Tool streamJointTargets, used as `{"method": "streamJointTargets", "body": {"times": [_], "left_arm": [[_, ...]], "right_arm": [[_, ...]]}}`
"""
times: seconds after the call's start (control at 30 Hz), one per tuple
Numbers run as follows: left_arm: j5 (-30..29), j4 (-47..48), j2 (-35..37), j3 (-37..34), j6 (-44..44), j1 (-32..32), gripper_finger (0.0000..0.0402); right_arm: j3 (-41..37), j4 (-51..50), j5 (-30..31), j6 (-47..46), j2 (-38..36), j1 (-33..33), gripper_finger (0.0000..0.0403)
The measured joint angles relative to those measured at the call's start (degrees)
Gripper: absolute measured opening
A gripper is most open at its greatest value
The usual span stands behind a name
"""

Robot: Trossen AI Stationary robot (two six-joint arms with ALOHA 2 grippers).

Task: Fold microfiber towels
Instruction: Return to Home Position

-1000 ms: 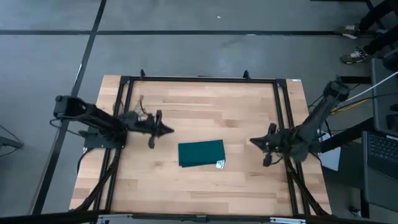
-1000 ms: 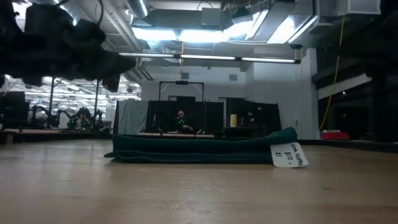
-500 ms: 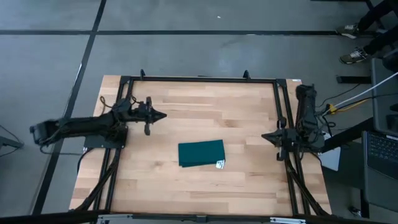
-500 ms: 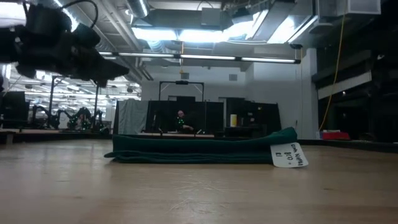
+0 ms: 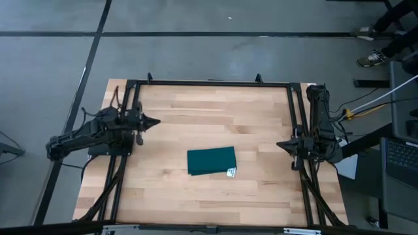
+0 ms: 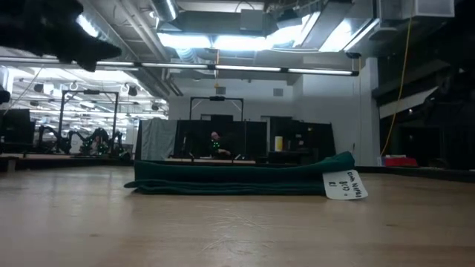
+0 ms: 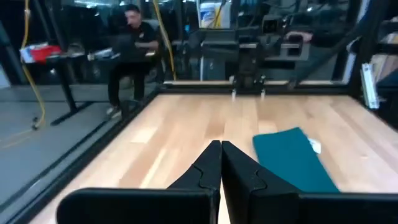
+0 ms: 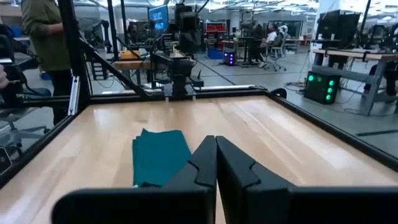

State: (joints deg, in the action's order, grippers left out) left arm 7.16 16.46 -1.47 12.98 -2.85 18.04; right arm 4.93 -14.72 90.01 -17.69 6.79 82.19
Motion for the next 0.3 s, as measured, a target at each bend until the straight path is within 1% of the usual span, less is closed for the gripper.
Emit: {"method": "streamJointTargets", "body": {"times": [0.03,0.1,0.2,0.3], "left_arm": [[-0.31,-0.22,-0.50,-0.05,0.06,-0.12,0.0003],[-0.62,1.84,0.65,-0.42,0.11,-0.77,0.0003],[-0.11,-1.77,1.44,0.24,-0.30,-1.11,0.0003],[0.03,-2.56,0.87,0.11,2.71,-1.13,0.0004]], "right_arm": [[0.00,0.00,-0.01,-0.50,0.00,0.05,0.0006],[0.00,0.11,0.01,-1.61,0.00,0.05,0.0005],[0.00,0.21,-0.01,-2.76,0.00,0.05,0.0007],[0.00,0.32,-0.43,-6.18,0.00,0.16,0.0014]]}}
